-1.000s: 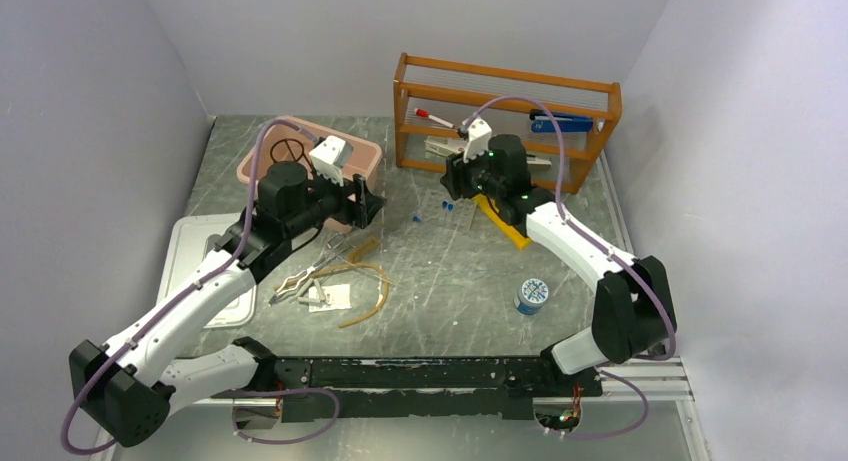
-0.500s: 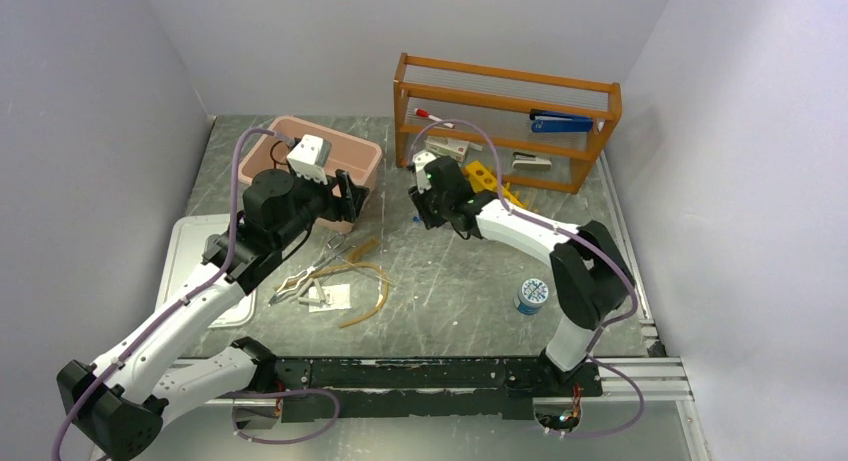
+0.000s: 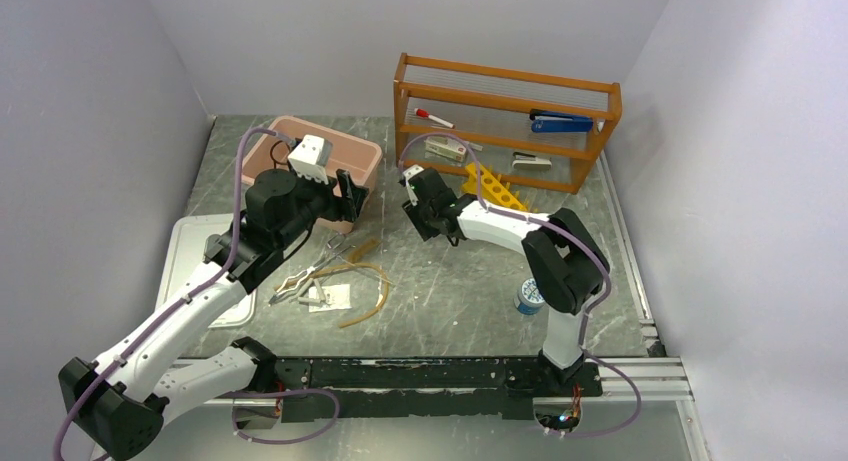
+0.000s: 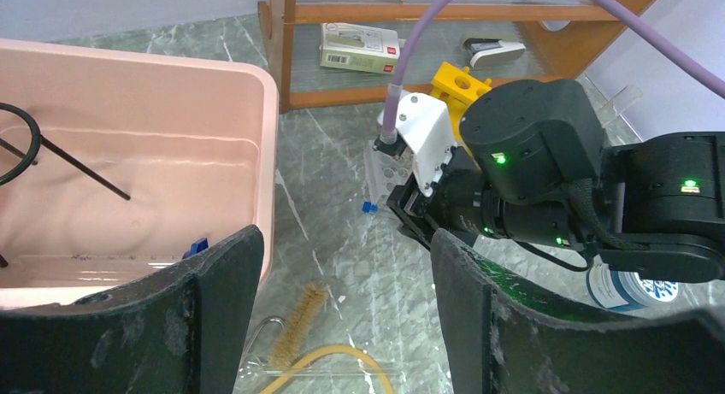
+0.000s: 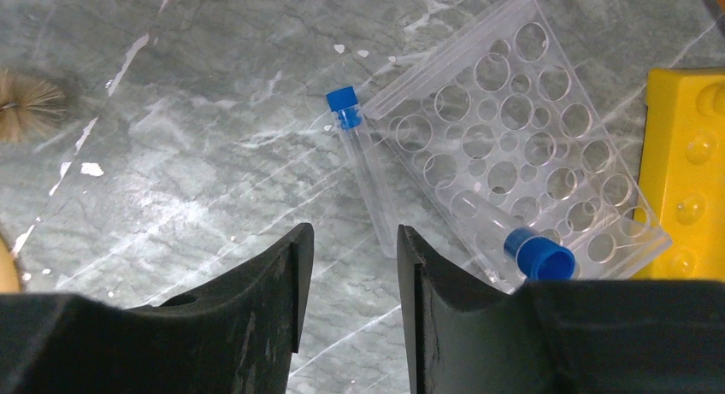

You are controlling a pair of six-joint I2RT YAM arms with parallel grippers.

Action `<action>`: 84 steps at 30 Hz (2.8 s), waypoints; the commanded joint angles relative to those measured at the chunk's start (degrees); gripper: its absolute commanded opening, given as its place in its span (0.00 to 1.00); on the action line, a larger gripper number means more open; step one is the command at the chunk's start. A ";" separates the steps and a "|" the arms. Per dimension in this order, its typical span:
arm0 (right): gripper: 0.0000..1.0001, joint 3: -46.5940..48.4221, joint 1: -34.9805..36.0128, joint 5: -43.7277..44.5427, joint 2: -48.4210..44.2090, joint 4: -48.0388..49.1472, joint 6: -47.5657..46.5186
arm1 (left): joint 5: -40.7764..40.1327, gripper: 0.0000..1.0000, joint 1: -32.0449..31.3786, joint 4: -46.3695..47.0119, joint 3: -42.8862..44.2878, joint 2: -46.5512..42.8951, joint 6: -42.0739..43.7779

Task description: Organize the chemistry lab equipment

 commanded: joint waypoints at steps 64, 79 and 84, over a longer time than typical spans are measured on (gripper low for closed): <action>0.07 -9.94 0.28 -21.51 -29.68 33.64 29.77 | 21.70 0.90 0.94 13.23 -1.99 1.63 -14.90; 0.09 -11.93 0.20 -27.11 -34.11 38.56 39.53 | 29.69 0.32 0.94 24.26 -3.50 6.15 -22.98; 0.11 -11.78 0.17 -27.36 -34.42 37.87 39.55 | 34.48 0.08 0.93 27.36 -4.19 6.90 -20.12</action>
